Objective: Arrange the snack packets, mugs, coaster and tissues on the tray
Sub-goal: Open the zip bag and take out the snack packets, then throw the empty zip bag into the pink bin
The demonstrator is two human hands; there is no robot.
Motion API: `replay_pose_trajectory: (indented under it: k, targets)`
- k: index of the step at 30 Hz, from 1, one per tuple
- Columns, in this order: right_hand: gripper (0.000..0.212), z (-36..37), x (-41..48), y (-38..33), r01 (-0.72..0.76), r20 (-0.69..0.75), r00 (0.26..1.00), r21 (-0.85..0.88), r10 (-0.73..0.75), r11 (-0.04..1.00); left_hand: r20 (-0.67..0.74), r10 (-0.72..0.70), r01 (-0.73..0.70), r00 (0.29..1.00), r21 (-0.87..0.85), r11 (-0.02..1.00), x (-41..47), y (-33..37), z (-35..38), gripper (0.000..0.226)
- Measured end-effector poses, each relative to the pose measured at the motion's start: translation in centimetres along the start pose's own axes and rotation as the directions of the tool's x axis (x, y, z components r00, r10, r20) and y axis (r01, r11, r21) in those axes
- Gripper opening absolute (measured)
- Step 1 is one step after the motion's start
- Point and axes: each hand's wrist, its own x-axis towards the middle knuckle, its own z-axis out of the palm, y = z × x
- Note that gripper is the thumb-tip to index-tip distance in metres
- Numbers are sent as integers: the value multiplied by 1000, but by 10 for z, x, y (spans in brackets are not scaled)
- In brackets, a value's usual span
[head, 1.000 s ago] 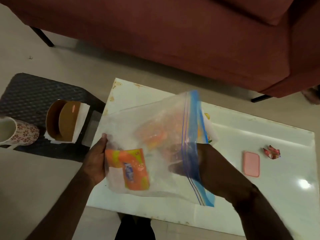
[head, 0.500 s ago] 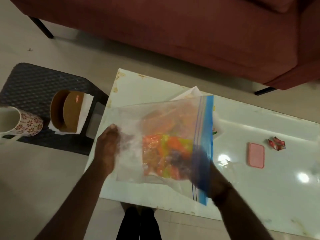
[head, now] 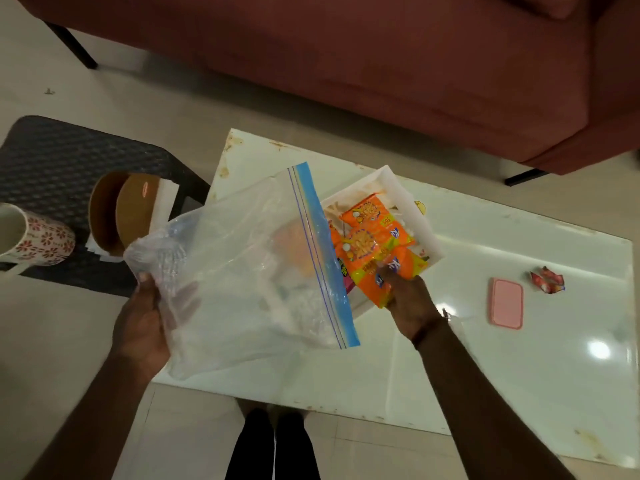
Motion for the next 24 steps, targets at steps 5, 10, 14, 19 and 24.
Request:
replay_pose_trajectory:
  k: [5, 10, 14, 19, 24]
  targets:
    - [75, 14, 17, 23, 111, -264, 957, -68, -125, 992, 83, -14, 22, 996, -92, 996, -9, -11, 1, 50]
    - [113, -1, 6, 30, -120, -579, 813, -62, 62, 991, 96, 79, -67, 992, -126, 990, -29, -15, 11, 47]
    - [101, -7, -36, 20, 167, -446, 851, -269, -276, 949, 98, 78, -64, 992, -136, 989, -40, -19, 14, 49]
    - [94, -2, -92, 6, 472, 355, 870, -404, -341, 784, 138, -92, 116, 986, -175, 978, -74, -36, 38, 37]
    - [123, 10, -128, 19, 434, 536, 826, -406, -175, 804, 297, -205, 218, 933, -11, 976, -127, -82, 72, 54]
